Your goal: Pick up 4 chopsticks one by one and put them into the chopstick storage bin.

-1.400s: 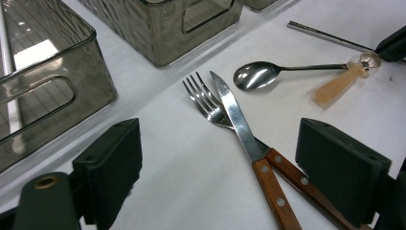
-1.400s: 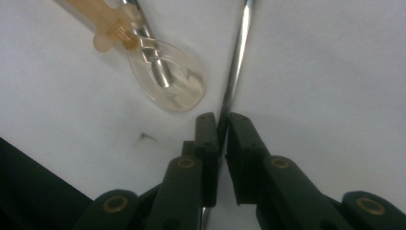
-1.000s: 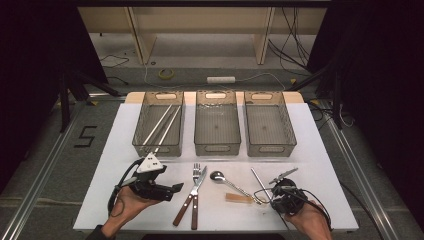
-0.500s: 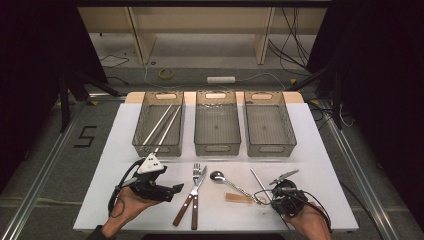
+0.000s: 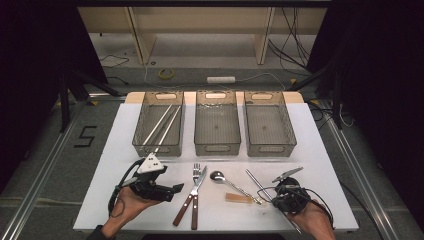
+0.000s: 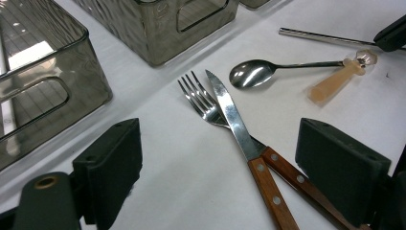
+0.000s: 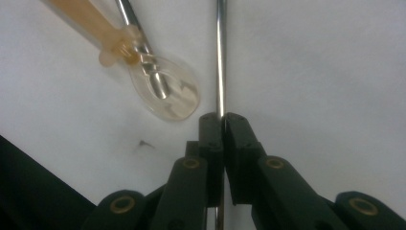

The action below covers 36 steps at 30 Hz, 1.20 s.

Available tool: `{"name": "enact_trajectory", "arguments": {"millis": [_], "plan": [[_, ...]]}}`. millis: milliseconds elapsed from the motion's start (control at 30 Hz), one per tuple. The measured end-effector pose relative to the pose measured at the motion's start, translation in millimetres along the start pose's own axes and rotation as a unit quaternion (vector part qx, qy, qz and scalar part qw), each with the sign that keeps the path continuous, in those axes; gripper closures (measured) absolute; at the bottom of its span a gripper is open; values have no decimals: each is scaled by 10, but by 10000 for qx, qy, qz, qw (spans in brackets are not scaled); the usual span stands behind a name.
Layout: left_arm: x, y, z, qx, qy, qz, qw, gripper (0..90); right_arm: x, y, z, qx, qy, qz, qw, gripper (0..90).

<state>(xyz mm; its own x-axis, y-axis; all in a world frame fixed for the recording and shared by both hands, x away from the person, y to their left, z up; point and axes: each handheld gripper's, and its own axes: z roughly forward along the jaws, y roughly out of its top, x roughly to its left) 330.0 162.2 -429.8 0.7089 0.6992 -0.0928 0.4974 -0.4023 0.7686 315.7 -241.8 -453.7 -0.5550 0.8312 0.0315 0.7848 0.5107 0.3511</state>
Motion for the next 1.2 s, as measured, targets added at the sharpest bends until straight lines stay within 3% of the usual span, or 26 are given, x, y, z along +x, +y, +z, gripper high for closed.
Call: {"name": "enact_trajectory", "arguments": {"millis": [700, 1200], "plan": [[-28, 31, 38, -7, -57, 34, 10000, 157, -103, 53, -229, -420, 146, 4, 9990, 868], [-159, 210, 208, -52, -360, 247, 9990, 159, -16, 147, -430, -713, 273, -223, 9968, 869]]}}
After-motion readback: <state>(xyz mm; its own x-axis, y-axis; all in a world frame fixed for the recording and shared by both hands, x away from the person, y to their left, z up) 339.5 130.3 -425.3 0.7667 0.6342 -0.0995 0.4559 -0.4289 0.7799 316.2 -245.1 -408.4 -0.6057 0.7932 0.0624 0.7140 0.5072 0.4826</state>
